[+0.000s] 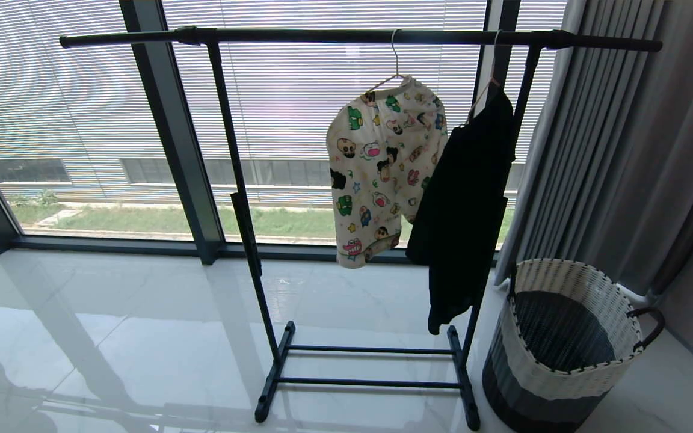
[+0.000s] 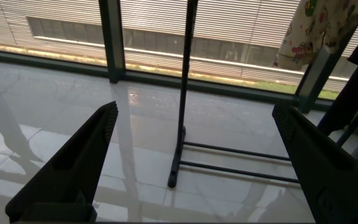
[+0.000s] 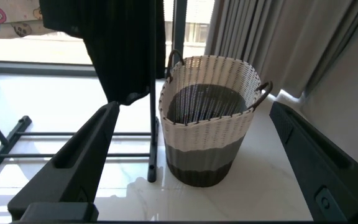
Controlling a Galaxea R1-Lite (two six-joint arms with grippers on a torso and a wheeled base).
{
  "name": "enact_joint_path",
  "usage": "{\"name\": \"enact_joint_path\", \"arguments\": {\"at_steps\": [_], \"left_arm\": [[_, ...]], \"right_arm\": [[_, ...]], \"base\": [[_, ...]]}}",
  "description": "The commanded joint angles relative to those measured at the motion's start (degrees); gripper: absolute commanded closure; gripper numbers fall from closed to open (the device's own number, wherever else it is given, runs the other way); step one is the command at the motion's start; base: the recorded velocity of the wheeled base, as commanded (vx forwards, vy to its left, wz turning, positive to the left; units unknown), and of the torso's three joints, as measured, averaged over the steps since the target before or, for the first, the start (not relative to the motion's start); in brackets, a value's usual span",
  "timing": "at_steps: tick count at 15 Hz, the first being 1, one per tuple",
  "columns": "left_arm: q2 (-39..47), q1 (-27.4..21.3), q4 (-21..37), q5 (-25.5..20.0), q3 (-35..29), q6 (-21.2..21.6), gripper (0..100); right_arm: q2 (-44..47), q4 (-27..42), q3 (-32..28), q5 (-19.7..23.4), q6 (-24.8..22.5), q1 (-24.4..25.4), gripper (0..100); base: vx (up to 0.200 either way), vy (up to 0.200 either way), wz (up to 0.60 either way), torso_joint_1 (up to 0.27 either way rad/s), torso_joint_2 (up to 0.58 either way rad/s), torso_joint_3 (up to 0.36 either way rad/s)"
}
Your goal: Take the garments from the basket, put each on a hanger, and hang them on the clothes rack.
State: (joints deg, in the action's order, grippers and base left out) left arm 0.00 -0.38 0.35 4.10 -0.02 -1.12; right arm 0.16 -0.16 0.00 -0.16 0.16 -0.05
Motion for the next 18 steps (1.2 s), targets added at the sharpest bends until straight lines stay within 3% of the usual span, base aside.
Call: {"name": "enact_joint_path", "arguments": {"at_steps": [1, 18], "left_arm": [[0.0, -0.1, 0.0, 0.0, 0.0, 0.0, 0], [0.0, 0.0, 0.0, 0.0, 0.0, 0.0, 0]], "right_arm": [[-0.2, 0.0, 0.0, 0.0, 0.0, 0.0, 0], [-0.2, 0.0, 0.0, 0.1, 0.0, 0.0, 0]], "base": [[0.0, 0.0, 0.0, 0.0, 0.0, 0.0], [0.0, 0.0, 0.0, 0.0, 0.0, 0.0]]}}
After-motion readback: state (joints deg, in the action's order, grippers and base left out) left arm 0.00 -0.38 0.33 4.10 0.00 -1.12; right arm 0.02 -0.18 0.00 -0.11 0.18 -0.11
